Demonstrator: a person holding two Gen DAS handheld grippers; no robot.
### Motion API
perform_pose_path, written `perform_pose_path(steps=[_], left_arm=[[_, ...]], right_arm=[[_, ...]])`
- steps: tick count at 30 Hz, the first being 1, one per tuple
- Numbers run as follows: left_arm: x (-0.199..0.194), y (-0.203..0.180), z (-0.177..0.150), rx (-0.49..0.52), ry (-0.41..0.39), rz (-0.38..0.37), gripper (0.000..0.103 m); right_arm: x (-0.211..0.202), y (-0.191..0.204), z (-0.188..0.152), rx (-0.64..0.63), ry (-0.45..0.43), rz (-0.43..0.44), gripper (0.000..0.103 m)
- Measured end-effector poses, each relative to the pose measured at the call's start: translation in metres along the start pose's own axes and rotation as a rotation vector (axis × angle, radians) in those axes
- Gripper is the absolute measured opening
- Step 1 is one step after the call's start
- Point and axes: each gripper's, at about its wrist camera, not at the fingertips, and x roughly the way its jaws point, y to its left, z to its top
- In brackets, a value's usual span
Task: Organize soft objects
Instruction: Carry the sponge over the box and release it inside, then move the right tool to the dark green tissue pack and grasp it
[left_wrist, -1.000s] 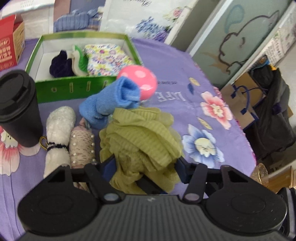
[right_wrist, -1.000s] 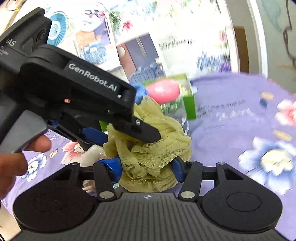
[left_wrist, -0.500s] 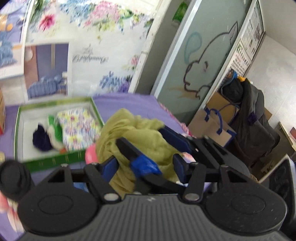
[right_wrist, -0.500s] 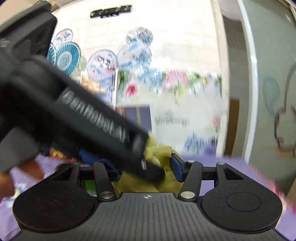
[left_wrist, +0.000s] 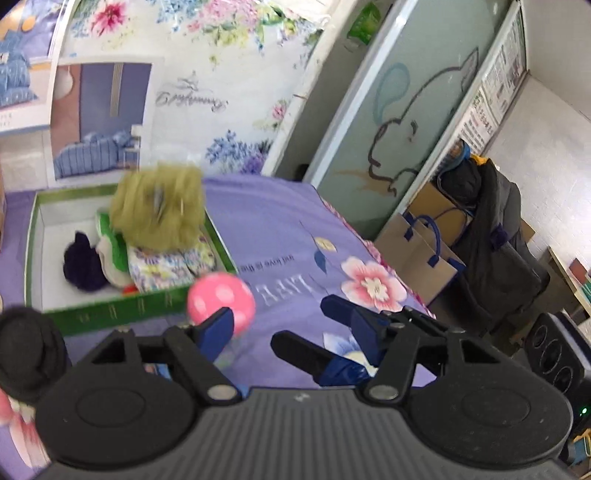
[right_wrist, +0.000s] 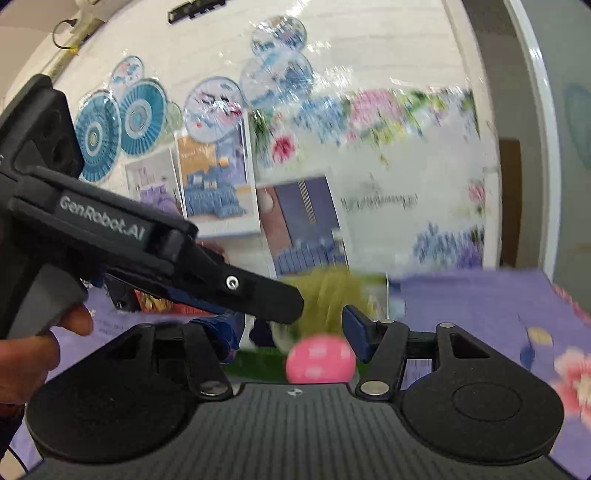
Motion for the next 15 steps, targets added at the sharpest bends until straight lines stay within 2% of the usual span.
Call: perform_pose_path(steps=[2, 3, 4, 10, 13, 15], left_arm=[[-0.006, -0.006, -0.017, 0.034, 0.002, 0.038, 0.063], [-0.01, -0.008, -0.026, 0.042, -0.002, 0.062, 0.074], [-0.014, -0.009, -0.034, 0.044, -0.011, 0.076, 0.076], [-0.03, 0.004, -0.056, -0.031, 0.01, 0.096, 0.076], [-0.036, 0.017, -0.071, -0.058, 0.022, 0.174, 0.076], [-0.039, 0.026, -0.088, -0.065, 0.047, 0.246, 0.076]], right_arm=[[-0.009, -0.001, -0.012, 0.017, 0.019, -0.006, 0.045], [-0.01, -0.003, -0.016, 0.027, 0.031, -0.016, 0.045], [-0.013, -0.005, -0.022, 0.044, 0.041, -0.029, 0.045], [-0.022, -0.028, -0.045, 0.227, 0.081, -0.046, 0.046], [-0.024, -0.034, -0.051, 0.29, 0.1, -0.065, 0.046], [-0.025, -0.032, -0.058, 0.276, 0.132, -0.073, 0.046]])
